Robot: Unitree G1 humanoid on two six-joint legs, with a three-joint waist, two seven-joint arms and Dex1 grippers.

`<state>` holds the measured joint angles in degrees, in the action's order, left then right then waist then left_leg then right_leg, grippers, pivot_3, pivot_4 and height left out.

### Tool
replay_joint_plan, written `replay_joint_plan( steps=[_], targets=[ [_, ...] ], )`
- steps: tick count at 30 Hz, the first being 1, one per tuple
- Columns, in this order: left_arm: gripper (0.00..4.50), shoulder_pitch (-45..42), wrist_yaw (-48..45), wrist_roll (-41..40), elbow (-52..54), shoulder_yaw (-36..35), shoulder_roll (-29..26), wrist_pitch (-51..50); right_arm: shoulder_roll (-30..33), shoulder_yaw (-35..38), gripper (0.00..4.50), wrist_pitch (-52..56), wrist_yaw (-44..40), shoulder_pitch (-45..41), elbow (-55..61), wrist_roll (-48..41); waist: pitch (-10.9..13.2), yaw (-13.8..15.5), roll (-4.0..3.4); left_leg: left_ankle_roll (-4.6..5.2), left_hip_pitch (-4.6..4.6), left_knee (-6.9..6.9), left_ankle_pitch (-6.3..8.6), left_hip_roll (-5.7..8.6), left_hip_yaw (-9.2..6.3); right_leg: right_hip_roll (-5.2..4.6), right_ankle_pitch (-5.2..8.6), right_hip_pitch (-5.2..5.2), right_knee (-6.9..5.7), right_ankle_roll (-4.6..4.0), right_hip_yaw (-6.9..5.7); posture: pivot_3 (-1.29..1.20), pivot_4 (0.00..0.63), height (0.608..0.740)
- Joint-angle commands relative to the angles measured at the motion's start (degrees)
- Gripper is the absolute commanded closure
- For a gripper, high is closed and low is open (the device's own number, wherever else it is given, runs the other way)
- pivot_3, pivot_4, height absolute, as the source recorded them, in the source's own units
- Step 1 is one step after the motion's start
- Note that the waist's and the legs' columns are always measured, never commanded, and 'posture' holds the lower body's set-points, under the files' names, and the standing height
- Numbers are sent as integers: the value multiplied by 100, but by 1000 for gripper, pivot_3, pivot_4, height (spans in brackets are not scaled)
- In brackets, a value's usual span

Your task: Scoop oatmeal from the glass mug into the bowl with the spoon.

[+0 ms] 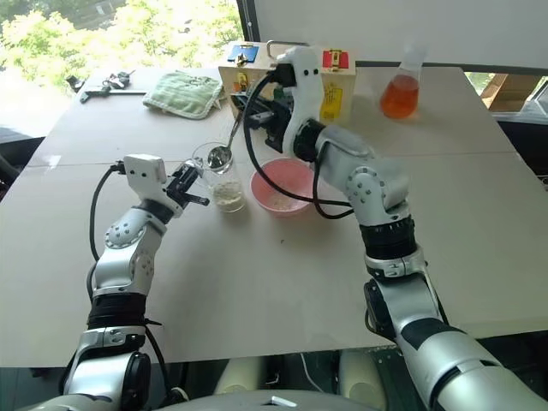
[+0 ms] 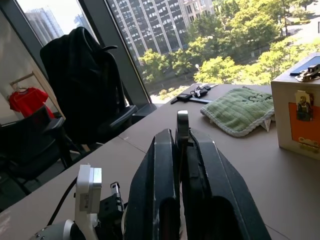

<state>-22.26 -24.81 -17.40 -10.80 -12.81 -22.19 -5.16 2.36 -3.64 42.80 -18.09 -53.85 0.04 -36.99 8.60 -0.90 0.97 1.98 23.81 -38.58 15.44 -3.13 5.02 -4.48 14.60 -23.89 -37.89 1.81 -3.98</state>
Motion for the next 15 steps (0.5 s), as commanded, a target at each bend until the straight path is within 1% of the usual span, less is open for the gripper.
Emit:
replay_joint_plan(
  steps=[1, 2, 5, 6, 10, 14, 15],
  targets=[
    [4500, -123, 7, -48, 263, -101, -41, 139, -9, 85, 3737, -265, -87, -36, 129, 166, 0, -2, 0, 0, 0, 0, 0, 0, 0, 0, 0, 0, 0, 0, 0, 0, 150, 740],
    [4500, -125, 8, -44, 246, -102, -40, 146, -61, 201, 3468, -276, -45, -80, 141, 111, 0, 1, 0, 0, 0, 0, 0, 0, -1, 0, 0, 0, 0, 0, 0, 0, 150, 740],
    [4500, -143, 45, -35, 144, -129, -28, 146, -114, 550, 2053, -248, 59, -233, 217, -55, 0, 5, 0, 0, 0, -1, 0, 0, -1, -1, 0, 0, 0, 0, 0, 0, 150, 740],
    [4500, -162, 63, -77, 91, -160, -9, 100, -96, 675, 1731, -204, 40, -256, 259, -163, 0, 8, 0, 0, 0, -1, 0, 0, -1, -2, 0, 0, 0, 0, 0, 0, 150, 740],
    [4500, -335, 113, -106, -205, -210, 21, 130, 61, 1042, 1731, -123, 9, -159, 356, -411, 0, 18, 0, 0, 0, -1, 0, 1, 0, -3, 0, 1, 0, 0, -2, 0, 150, 740],
    [4500, -458, 46, -83, -501, -211, 2, 280, 320, 1149, 1731, -40, 79, 253, 581, -350, -1, 20, 2, 0, 0, -2, 0, 3, 1, -2, 0, 3, 0, 0, -4, 0, 150, 740],
    [3746, -464, 12, -90, -565, -218, -5, 316, 390, 1159, 1648, -1, 106, 392, 680, -343, -1, 17, 2, 0, 1, -1, 0, 3, 1, -3, 0, 4, 1, 0, -4, 0, 150, 740]
  ],
)
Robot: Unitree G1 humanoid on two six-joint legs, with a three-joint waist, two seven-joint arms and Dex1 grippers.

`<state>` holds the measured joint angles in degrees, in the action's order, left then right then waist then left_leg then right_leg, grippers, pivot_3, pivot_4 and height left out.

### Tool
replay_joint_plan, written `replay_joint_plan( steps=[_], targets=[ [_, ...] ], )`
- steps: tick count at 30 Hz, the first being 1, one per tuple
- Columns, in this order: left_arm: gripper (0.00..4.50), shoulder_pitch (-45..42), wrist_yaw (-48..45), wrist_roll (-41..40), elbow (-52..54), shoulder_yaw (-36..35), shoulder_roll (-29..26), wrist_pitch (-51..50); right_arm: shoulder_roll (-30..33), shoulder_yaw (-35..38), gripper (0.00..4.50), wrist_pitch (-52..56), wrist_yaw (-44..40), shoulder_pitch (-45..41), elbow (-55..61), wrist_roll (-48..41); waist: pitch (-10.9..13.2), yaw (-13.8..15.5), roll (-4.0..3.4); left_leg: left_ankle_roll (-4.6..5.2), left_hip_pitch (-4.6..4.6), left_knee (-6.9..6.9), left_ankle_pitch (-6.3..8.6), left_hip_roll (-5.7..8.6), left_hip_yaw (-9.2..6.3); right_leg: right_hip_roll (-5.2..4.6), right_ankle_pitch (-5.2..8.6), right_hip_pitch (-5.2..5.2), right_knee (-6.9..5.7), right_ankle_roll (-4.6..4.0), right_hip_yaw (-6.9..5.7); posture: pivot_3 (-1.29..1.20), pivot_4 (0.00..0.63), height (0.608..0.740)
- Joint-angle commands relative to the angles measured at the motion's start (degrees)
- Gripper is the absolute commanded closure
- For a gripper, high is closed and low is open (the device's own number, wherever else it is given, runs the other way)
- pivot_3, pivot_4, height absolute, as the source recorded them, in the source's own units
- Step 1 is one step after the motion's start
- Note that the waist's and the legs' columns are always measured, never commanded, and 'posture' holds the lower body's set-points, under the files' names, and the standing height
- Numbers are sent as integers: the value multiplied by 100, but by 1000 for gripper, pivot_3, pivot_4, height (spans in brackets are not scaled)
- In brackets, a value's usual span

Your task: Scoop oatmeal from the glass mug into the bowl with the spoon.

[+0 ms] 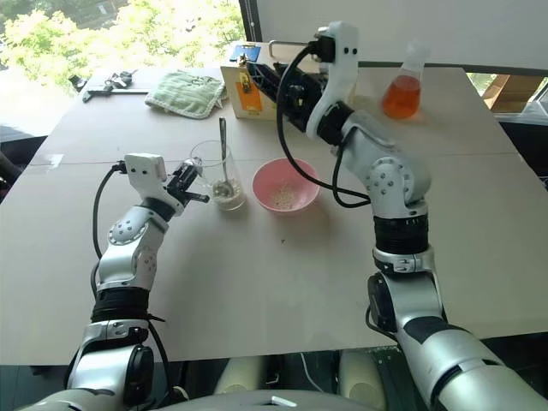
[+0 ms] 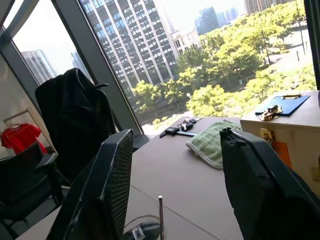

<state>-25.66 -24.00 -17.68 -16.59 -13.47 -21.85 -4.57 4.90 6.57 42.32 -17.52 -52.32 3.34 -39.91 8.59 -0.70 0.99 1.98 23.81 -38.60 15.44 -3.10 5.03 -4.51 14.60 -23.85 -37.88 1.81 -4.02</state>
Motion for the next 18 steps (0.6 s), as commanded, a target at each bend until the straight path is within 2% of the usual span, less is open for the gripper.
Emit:
replay_joint_plan(
  steps=[1, 6, 10, 18],
  targets=[
    [3519, -119, -109, -75, -34, -155, -49, 278, 194, 153, 1648, 89, 77, 367, 449, -65, 0, -5, 0, 0, 0, 0, 0, 0, 0, 0, 0, 0, 0, 0, 2, 0, 150, 740],
    [1373, -6, -137, 5, -82, -127, -104, 394, 455, 303, 1648, 320, 184, 870, 926, -236, 1, -15, -1, 0, -6, 0, 0, -2, 5, 1, 0, -3, -5, 0, 6, 0, 150, 740],
    [31, 232, -203, -45, 177, -149, -173, 325, 674, 445, 1648, 456, 189, 1174, 1190, -381, 0, -7, 0, -1, -7, -1, -1, -2, 1, 1, 0, -1, -3, 0, 7, 0, 150, 740],
    [31, 1322, -315, -350, 1730, -286, -492, -405, 1166, 659, 1648, 1164, 115, 2002, 2204, -1439, 0, -10, -1, 0, -9, 3, 0, -11, -19, -4, 0, -1, -4, 0, 12, 0, 150, 740]
  ],
)
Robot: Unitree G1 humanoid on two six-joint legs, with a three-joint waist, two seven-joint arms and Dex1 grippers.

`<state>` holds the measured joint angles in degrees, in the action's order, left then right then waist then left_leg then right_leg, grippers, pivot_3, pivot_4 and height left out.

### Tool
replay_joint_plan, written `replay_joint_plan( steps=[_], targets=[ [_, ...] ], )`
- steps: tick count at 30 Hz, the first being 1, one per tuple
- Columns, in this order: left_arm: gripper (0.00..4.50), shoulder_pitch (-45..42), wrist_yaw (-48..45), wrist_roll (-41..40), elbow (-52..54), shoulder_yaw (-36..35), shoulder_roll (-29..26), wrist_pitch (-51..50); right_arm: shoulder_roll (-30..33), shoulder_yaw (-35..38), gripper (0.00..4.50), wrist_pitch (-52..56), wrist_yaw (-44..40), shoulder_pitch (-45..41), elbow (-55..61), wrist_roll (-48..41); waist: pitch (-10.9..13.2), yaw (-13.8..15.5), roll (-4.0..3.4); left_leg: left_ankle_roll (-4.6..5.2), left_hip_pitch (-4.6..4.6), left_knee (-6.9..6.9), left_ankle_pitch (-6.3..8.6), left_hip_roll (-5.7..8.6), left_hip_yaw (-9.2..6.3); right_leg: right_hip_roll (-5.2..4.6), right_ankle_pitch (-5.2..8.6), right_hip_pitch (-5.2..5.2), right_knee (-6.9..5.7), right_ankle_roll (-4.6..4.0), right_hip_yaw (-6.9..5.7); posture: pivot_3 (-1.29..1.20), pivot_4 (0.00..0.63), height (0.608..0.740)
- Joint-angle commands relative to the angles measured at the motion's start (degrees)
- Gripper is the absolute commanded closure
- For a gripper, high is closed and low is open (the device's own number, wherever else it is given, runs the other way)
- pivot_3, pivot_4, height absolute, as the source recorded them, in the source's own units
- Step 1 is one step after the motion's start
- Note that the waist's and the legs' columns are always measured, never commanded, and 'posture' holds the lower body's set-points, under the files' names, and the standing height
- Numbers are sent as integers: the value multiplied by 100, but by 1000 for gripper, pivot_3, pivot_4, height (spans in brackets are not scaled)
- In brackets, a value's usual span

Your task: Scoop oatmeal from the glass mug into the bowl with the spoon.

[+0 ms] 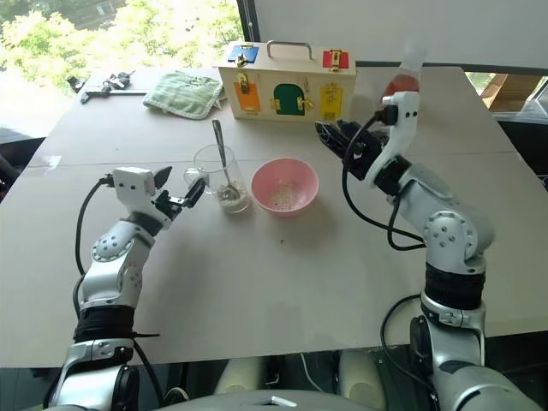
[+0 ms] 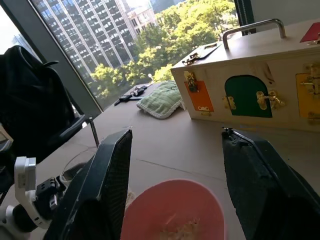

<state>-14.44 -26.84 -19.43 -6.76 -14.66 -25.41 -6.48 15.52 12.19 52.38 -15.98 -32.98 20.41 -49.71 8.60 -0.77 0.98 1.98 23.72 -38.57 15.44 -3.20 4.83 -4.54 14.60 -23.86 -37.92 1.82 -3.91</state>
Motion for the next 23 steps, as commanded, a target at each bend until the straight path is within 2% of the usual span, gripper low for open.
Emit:
replay_joint_plan(
  steps=[1, 4, 8, 12, 16, 20, 23],
  targets=[
    [31, 384, -12, -251, 1031, -229, -172, -356, 162, 144, 1648, 223, -30, 159, 582, -596, 0, -3, 1, 0, -1, -1, 0, 0, -3, 2, 0, 0, -2, 0, 0, 0, 150, 740],
    [31, 910, 72, -442, 1797, -404, -254, -797, 420, 229, 1648, 246, -112, 565, 798, -796, -1, 1, 1, 1, -5, -1, 1, -3, -12, 2, 0, 7, -2, 0, -2, 0, 150, 740],
    [31, 1888, -17, -662, 2775, -463, -332, -1299, 1300, -267, 1648, -660, -1178, 1954, 1102, 284, -4, 51, 4, 3, 1, -1, 2, 3, -18, -5, 1, 9, 10, 1, -3, 0, 150, 740],
    [31, 3120, -120, -692, 3599, -308, -260, -1475, 2033, -768, 1648, -2176, -2375, 3508, 927, 1514, -4, 43, 5, 13, -2, 0, 8, 3, -15, -4, 3, 12, 20, 5, 4, 0, 150, 740],
    [31, 3904, -380, -509, 3899, 50, -262, -1277, 1884, -765, 1648, -3084, -2735, 3979, 530, 1853, -2, 2, 4, 30, -25, 0, 18, 1, -7, 6, 5, 19, 7, 5, 19, 0, 150, 740],
    [31, 4041, -511, -186, 3687, 297, -228, -856, 1782, -846, 1648, -4050, -3022, 4357, 44, 2387, -1, 63, 6, 22, -94, 0, 15, -9, -17, 24, 33, 70, 5, -2, 15, 0, 150, 740],
    [31, 4030, -535, 38, 3612, 444, -170, -559, 1731, -822, 1648, -4321, -3104, 4520, -84, 2476, -1, 96, -2, 23, -96, 0, 15, -12, -10, 20, 29, 72, 5, -8, 23, 0, 150, 740]
  ],
)
